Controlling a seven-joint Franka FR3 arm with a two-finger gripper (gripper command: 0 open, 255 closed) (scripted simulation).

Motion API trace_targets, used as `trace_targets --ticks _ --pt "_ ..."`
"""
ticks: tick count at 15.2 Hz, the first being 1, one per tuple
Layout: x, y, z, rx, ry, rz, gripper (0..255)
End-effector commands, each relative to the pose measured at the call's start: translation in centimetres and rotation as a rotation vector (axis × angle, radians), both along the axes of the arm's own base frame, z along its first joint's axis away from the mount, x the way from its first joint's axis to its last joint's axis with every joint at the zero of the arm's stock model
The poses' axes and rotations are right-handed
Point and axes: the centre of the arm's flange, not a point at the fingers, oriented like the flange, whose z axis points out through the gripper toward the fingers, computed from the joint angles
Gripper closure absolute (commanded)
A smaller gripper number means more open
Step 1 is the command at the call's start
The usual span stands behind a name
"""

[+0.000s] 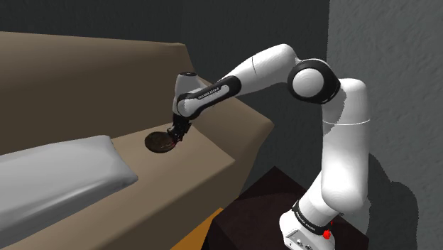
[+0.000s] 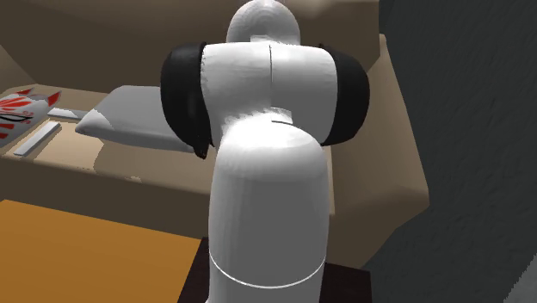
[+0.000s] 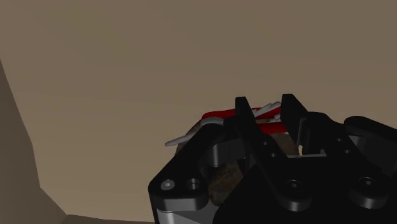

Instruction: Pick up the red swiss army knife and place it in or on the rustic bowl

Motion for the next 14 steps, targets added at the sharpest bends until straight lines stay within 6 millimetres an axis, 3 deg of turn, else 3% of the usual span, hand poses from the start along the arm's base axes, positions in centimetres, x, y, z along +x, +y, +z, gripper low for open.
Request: trace_targets --ticks 1,6,14 --pt "2.4 0.1 0.0 0.000 0.000 0.000 255" --pt "9.1 0.9 0.2 0.000 0.000 0.000 255" --pt "9.1 0.9 -4.1 0.000 0.000 0.000 255"
